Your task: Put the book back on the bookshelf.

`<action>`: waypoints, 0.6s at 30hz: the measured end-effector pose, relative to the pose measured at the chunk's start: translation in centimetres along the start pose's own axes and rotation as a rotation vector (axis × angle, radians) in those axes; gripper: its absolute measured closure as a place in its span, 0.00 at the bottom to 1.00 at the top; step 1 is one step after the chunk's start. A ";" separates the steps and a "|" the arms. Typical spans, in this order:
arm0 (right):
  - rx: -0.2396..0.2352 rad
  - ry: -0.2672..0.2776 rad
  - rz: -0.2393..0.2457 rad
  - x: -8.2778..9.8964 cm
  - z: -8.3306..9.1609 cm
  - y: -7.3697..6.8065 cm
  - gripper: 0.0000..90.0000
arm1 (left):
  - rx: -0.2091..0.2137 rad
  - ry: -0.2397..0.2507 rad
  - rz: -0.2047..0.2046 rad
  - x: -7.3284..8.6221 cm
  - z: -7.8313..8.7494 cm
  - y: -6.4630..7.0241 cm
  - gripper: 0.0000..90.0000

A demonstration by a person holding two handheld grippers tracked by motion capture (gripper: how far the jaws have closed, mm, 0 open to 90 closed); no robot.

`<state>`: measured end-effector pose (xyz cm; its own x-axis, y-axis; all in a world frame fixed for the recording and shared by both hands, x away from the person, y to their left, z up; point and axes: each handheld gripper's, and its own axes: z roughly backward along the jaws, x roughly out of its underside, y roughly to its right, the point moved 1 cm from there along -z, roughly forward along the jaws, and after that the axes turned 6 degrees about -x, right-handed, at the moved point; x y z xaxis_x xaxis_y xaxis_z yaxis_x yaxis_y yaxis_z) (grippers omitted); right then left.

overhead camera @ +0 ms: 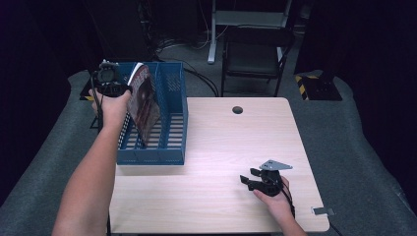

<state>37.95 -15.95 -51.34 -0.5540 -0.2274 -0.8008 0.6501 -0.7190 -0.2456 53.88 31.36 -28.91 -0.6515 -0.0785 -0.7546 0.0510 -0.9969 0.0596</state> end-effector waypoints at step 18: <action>-0.009 0.009 0.006 -0.1 0.1 0.0 0.47 | -0.015 0.033 0.001 0.3 -0.4 -0.1 0.94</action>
<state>37.95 -15.95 -51.18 -0.5453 -0.2259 -0.8072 0.6584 -0.7115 -0.2457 53.97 31.41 -29.43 -0.6262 -0.0790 -0.7756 0.0632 -0.9967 0.0505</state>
